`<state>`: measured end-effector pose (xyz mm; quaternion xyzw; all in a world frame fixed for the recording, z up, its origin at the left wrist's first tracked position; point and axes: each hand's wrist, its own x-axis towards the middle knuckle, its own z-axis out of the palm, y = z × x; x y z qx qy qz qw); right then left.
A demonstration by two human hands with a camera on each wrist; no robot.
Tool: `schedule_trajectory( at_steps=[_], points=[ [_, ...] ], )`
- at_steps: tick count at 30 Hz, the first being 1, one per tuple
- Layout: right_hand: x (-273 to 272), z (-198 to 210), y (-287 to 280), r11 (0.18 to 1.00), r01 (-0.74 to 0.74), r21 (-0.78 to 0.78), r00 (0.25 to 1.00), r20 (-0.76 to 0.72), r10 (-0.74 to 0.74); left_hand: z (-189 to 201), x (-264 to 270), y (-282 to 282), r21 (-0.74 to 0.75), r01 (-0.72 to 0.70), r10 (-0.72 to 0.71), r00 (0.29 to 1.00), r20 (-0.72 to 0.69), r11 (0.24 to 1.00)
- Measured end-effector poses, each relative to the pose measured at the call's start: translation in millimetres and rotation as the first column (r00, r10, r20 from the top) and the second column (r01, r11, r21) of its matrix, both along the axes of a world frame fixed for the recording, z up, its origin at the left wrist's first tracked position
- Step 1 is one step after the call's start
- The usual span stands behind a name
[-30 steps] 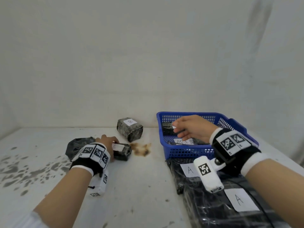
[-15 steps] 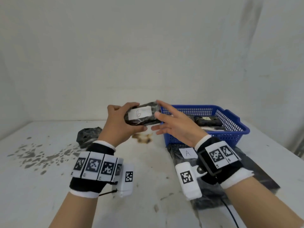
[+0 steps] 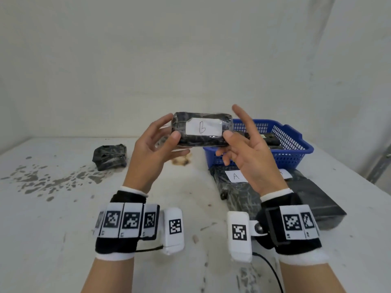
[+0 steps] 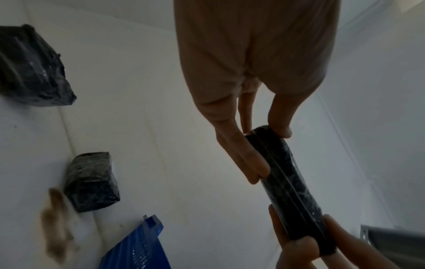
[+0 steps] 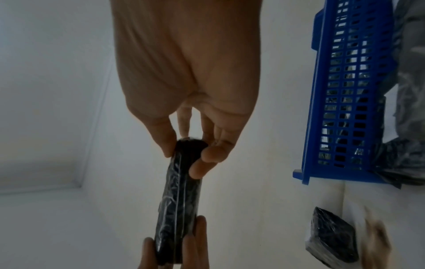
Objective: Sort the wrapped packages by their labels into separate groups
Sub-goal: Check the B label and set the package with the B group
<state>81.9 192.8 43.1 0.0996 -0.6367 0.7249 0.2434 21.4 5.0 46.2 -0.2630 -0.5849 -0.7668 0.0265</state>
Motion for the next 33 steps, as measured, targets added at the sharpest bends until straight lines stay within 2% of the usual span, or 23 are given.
schedule_trajectory(
  at_steps=[8, 17, 27, 33],
  points=[
    [2.5, -8.1, -9.1, 0.998, 0.069, -0.007, 0.998, 0.002, -0.069, -11.4, 6.4, 5.2, -0.001, -0.007, 0.007, 1.000, 0.017, 1.000],
    [5.2, -12.1, -21.2, 0.981, 0.196, 0.013, 0.981, -0.012, -0.196, -7.4, 15.2, 8.8, -0.028, -0.029, 0.030, 0.999, 0.019, 0.999],
    [9.8, -8.4, -25.9, 0.979, 0.202, 0.002, 0.979, 0.004, -0.202, -5.9, 20.1, 12.1, -0.027, -0.004, 0.006, 0.999, 0.050, 1.000],
    [8.7, -10.1, -31.9, 0.977, 0.214, -0.008, 0.977, 0.026, -0.214, -9.5, 18.7, 13.0, -0.059, 0.009, -0.008, 1.000, 0.013, 0.998]
  ],
)
